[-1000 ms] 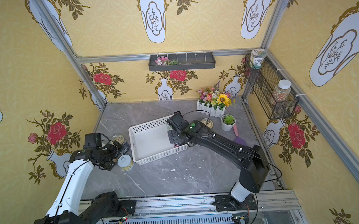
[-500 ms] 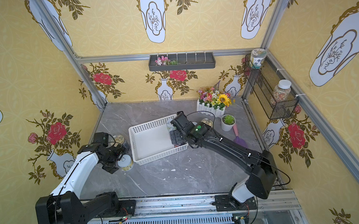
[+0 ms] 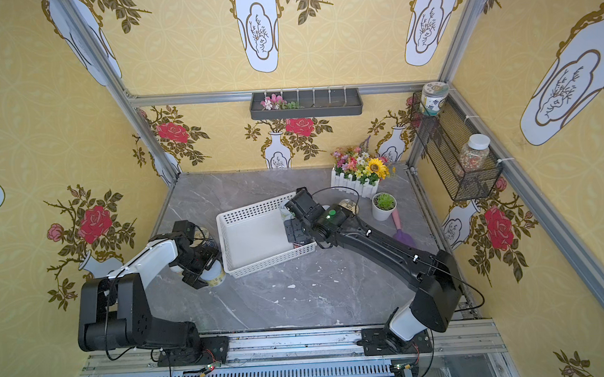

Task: Put the canned food in the basket
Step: Pick up the canned food from the center of the board, then place the canned food in the basket.

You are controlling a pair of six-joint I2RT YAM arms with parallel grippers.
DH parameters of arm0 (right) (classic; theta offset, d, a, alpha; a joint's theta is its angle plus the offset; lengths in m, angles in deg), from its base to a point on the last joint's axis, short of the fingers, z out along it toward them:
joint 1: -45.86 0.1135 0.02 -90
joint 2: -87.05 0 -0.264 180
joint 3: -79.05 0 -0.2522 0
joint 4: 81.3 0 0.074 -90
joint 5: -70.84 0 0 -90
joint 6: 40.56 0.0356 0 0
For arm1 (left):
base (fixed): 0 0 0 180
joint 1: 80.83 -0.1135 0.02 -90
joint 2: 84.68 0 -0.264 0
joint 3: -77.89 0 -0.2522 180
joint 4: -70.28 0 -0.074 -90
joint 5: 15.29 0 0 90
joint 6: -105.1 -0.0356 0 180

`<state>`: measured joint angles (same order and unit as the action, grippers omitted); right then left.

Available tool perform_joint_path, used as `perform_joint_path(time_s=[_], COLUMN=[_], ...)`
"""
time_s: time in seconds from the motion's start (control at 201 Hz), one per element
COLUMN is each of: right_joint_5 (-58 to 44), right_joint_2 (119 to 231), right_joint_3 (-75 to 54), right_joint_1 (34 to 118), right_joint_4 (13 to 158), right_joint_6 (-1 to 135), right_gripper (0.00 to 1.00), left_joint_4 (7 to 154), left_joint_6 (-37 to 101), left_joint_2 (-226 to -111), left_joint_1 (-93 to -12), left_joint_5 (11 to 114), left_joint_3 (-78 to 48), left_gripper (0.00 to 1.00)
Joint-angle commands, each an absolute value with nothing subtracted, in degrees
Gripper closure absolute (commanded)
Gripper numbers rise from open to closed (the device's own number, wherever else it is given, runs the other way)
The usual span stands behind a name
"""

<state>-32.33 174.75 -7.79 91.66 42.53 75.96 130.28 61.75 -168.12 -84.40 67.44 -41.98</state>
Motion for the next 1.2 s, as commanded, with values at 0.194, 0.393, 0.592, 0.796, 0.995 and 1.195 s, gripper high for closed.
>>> perform_joint_path(time_s=[0.194, 0.393, 0.592, 0.796, 0.995, 1.195], right_joint_5=[-32.5, -32.5, -33.1, -33.6, -34.7, -35.2], right_joint_2=[175.7, 175.8, 175.0, 172.8, 170.7, 167.8], right_joint_3=[-7.1, -7.2, -7.5, -8.6, -9.1, -9.6], right_joint_1=[91.8, 91.8, 91.8, 91.8, 91.7, 90.8], right_joint_4=[42.1, 42.1, 42.4, 43.1, 42.9, 42.3], right_joint_6=[75.5, 75.6, 75.8, 76.3, 76.8, 76.9], right_gripper=[0.03, 0.03, 0.03, 0.03, 0.03, 0.03], left_joint_4=[130.1, 132.2, 142.3, 149.7, 148.9, 146.5], left_joint_6=[61.3, 61.7, 61.0, 63.2, 70.5, 75.9], left_joint_2=[-165.9, -163.9, -161.2, -155.3, -157.4, -172.2], left_joint_1=[-82.9, -82.9, -82.9, -82.9, -75.8, -62.7], left_joint_5=[67.4, 68.3, 72.4, 72.5, 73.2, 74.9], left_joint_3=[-41.5, -41.9, -34.4, -22.2, -10.8, -0.6], left_gripper=[0.52, 0.57, 0.57, 0.64, 0.67, 0.66])
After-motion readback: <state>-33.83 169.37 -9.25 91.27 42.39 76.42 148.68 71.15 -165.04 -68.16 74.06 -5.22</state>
